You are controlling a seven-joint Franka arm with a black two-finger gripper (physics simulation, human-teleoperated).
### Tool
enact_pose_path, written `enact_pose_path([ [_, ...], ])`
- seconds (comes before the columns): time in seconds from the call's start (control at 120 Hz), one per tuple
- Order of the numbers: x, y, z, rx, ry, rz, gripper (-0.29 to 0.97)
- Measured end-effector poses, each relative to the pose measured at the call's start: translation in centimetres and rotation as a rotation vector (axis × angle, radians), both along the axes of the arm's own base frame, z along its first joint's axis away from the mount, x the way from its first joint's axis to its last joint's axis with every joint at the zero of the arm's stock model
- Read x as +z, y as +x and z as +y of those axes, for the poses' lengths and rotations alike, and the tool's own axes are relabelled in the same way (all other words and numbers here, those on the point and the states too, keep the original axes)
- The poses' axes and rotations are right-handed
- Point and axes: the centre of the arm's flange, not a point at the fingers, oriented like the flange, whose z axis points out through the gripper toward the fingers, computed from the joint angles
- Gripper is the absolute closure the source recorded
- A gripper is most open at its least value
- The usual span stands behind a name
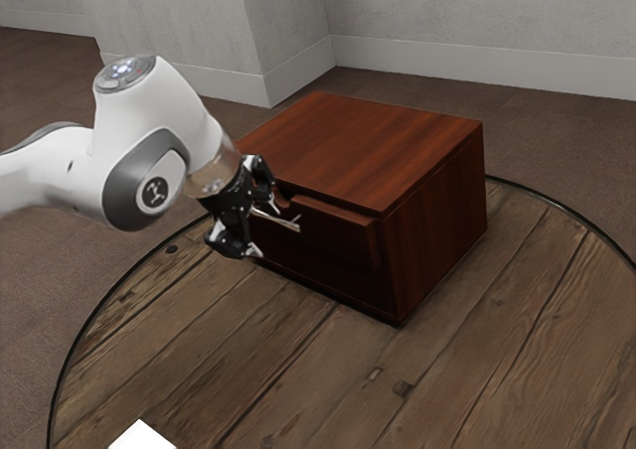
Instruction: Pull the drawer handle with one arm to open the drawer
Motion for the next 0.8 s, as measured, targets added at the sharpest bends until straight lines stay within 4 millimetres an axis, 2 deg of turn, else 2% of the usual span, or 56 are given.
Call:
enact_pose_path([
  [0.45, 0.2, -1.5, -0.1, 0.026, -0.027, 0.094, 0.31],
  [0.6, 0.8, -2.6, -0.2, 0.037, -0.035, 0.118, 0.31],
  [0.8, 0.0, -5.5, 0.7, 0.076, -0.048, 0.17, 0.31],
])
